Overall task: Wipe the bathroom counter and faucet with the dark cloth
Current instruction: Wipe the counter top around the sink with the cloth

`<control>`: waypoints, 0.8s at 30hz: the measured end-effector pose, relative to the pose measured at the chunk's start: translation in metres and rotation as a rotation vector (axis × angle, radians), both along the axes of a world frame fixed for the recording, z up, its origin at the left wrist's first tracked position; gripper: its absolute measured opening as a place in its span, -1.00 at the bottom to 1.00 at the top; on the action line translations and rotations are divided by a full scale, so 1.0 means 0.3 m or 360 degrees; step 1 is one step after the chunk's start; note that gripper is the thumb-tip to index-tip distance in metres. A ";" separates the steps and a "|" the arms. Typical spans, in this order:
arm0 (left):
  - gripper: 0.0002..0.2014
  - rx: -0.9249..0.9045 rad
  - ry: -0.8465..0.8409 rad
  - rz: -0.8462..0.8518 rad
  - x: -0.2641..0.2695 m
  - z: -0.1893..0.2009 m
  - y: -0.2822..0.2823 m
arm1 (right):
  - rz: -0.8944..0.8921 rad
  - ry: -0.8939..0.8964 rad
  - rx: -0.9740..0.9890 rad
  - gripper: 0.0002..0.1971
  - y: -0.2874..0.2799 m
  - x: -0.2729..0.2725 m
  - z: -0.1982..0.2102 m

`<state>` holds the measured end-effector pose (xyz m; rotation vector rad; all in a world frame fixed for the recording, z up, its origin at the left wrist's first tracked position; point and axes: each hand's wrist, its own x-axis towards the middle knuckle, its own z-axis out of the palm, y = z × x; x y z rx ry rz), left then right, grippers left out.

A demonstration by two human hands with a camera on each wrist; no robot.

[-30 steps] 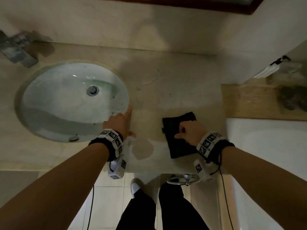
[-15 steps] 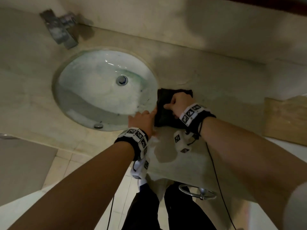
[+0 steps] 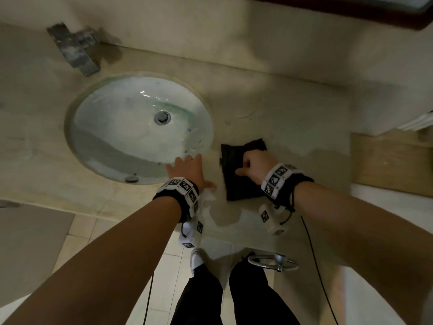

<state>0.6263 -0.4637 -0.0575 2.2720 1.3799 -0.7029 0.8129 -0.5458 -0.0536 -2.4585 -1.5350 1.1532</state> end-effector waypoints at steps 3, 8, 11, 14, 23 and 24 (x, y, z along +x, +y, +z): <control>-0.13 0.0018 0.0017 -0.0030 -0.008 0.001 -0.011 | 0.0165 0.0034 -0.0121 -0.69 -0.105 -0.001 0.000; -0.20 0.0022 0.0008 -0.0089 0.010 -0.005 0.004 | 0.0262 0.0003 -0.0167 -0.67 -0.103 0.002 0.005; -0.19 0.0009 0.0025 -0.0107 0.019 -0.011 0.016 | 0.0167 0.0046 -0.0163 -0.68 -0.072 -0.005 0.001; -0.20 0.0008 0.0027 -0.0105 0.026 -0.014 0.022 | -0.0042 0.0105 -0.0073 -0.69 -0.019 -0.017 -0.009; -0.16 -0.0030 0.0052 -0.0072 0.027 -0.013 0.023 | -0.0488 0.0271 0.0226 -0.65 0.301 0.024 -0.016; -0.15 -0.0047 0.0051 -0.0063 0.027 -0.013 0.024 | -0.0530 0.0279 0.0256 -0.65 0.334 0.032 -0.022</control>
